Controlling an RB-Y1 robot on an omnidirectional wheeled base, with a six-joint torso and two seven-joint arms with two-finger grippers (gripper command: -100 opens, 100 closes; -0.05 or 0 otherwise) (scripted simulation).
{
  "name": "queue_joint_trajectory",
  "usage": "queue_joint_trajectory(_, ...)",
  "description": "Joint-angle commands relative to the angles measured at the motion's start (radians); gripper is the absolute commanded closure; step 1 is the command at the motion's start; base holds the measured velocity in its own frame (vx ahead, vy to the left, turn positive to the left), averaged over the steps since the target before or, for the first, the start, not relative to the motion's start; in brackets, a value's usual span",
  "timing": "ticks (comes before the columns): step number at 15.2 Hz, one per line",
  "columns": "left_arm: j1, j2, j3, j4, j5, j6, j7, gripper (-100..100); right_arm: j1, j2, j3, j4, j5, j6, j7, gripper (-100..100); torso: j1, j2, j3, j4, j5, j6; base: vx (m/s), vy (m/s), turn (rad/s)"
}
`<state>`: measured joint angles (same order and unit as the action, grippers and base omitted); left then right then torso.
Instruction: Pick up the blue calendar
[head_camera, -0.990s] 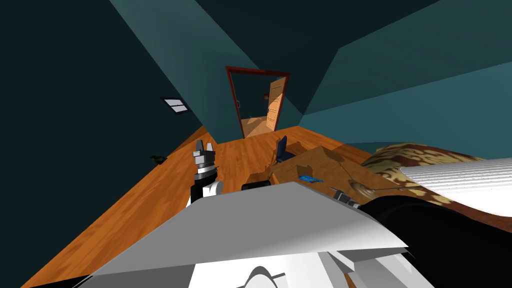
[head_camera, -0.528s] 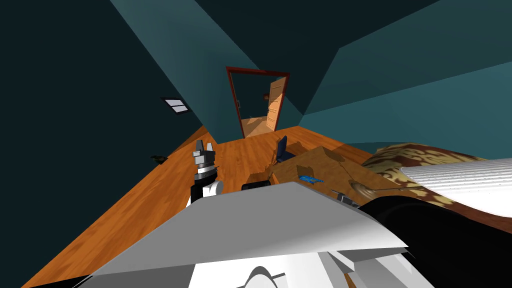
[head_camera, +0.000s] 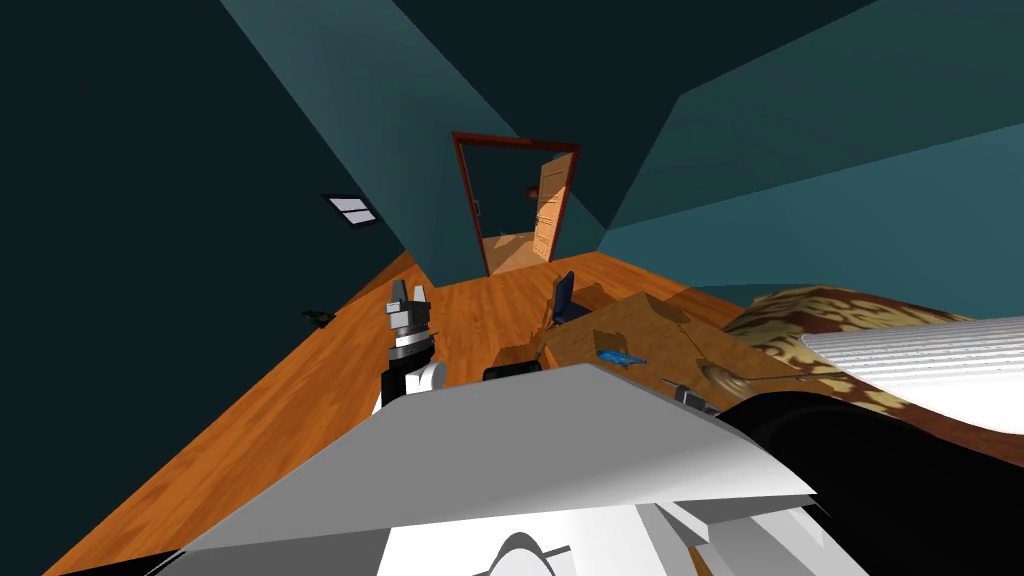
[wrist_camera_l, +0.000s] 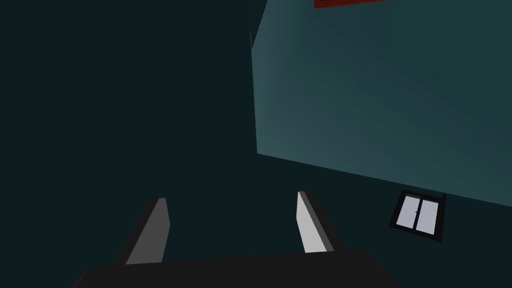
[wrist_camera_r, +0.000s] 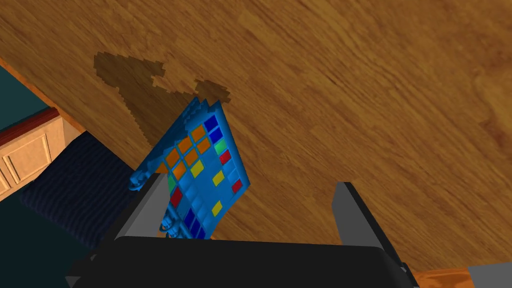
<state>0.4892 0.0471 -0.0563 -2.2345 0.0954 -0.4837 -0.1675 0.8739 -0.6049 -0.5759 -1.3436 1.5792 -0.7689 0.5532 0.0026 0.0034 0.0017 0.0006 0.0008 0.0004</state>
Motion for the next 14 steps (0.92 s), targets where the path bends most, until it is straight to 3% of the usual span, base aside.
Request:
queue_joint_trajectory(1, 0.000, 0.000, 0.000, 0.000, 0.000, 0.000, 0.000, 0, 0.007, -0.001, -0.017, -0.035, 0.032, -0.023, 0.017, -100, 0.000, 0.000, 0.000, 0.000, 0.000, 0.000, -0.137, 0.014, 0.030)
queue_joint_trajectory(6, 0.000, 0.000, 0.000, 0.000, 0.000, 0.000, 0.000, 0, 0.028, -0.005, -0.038, -0.090, 0.101, -0.069, 0.048, -100, 0.002, 0.008, 0.005, 0.002, 0.000, 0.000, -0.144, 0.023, 0.030)
queue_joint_trajectory(9, 0.000, 0.000, 0.000, 0.000, 0.000, 0.000, 0.000, 0, 0.045, -0.010, -0.035, -0.102, 0.144, -0.087, 0.058, -100, 0.001, 0.003, 0.002, 0.001, 0.000, 0.000, -0.038, 0.011, 0.056)
queue_joint_trajectory(14, 0.001, 0.000, 0.000, 0.000, 0.000, 0.000, 0.000, 0, 0.063, -0.022, -0.018, -0.082, 0.178, -0.074, 0.051, -100, -0.003, -0.018, -0.010, -0.004, -0.001, -0.001, 0.202, -0.029, 0.046)
